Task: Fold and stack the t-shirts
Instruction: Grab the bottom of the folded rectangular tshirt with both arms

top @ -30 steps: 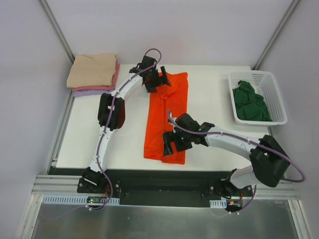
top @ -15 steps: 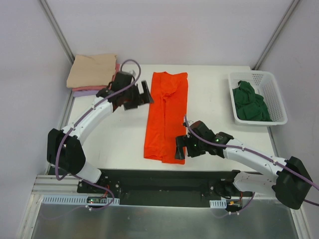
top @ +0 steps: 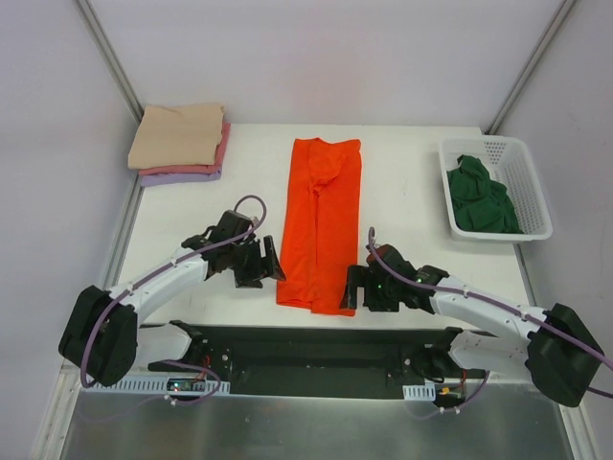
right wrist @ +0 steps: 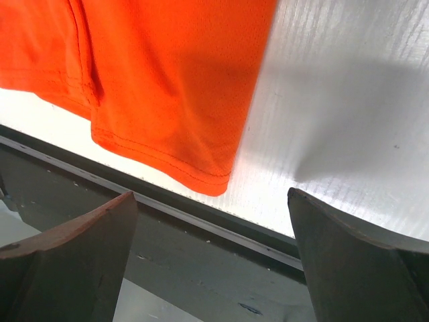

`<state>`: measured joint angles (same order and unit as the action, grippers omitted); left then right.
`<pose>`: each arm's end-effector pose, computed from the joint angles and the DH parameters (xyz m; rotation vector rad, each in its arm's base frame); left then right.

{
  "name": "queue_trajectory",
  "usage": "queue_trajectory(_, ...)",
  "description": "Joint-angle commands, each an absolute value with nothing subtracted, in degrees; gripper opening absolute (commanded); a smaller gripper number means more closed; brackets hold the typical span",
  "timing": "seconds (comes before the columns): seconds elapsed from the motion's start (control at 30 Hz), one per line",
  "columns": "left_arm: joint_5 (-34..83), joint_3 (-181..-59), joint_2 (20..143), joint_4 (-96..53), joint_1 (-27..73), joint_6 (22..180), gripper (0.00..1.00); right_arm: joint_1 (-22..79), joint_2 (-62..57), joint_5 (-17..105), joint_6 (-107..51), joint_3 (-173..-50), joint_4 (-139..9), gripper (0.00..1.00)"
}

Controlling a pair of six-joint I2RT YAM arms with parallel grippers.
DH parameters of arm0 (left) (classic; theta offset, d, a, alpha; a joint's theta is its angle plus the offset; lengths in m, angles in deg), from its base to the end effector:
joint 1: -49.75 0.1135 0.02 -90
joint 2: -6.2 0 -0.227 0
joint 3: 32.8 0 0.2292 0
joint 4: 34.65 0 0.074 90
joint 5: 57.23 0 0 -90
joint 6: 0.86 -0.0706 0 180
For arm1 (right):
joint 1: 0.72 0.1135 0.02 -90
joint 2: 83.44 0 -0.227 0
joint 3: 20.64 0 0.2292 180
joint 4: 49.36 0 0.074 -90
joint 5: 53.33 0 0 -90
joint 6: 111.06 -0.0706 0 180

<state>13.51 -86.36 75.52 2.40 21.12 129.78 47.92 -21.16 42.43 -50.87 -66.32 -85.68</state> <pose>0.2043 -0.1380 0.1516 -0.1271 2.6584 -0.8790 0.1407 0.1706 0.1339 -0.4730 2.5820 0.6589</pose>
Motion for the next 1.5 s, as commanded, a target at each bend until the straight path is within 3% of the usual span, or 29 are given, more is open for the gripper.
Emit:
queue_trajectory(0.0,8.3,-83.0,77.0,-3.8,19.8,132.8,0.67,47.8,-20.8,42.3,-56.4,-65.1,-80.8,0.97)
queue_trajectory(0.13,6.0,-83.5,81.8,-5.8,18.5,133.3,0.49,47.8,-20.0,42.1,-58.0,-64.6,-80.7,0.97)
queue_trajectory(0.27,5.9,-83.8,84.8,-6.6,16.8,133.4,0.42,47.7,-18.8,41.9,-59.9,-63.7,-80.3,0.97)
queue_trajectory(0.43,6.0,-83.9,88.7,-6.6,16.3,133.2,0.22,47.7,-18.7,42.3,-61.5,-62.6,-79.0,0.99)
queue_trajectory(0.73,8.6,-83.0,89.9,-3.8,16.2,131.9,0.17,47.7,-18.2,42.5,-62.3,-62.3,-79.5,0.99)
queue_trajectory(0.87,10.1,-84.0,90.2,-1.1,16.1,130.5,0.16,47.8,-17.6,43.2,-62.5,-62.4,-79.7,0.95)
queue_trajectory(1.03,9.8,-84.7,91.5,-0.6,15.6,130.1,0.00,47.9,-17.1,43.5,-62.7,-62.2,-79.7,0.88)
queue_trajectory(1.2,10.2,-85.0,92.0,-0.3,14.8,130.5,0.00,48.7,-15.4,44.5,-63.3,-62.4,-80.0,0.75)
queue_trajectory(1.3,11.0,-84.3,90.8,-0.1,14.6,131.1,0.00,49.4,-14.4,44.0,-64.3,-62.3,-81.5,0.59)
queue_trajectory(1.37,11.1,-83.7,89.7,-0.1,14.5,131.3,0.00,49.8,-14.4,43.3,-64.7,-61.8,-82.3,0.45)
queue_trajectory(1.47,10.3,-83.0,87.7,-0.1,13.7,131.2,0.00,50.3,-15.8,43.4,-64.4,-61.1,-80.9,0.09)
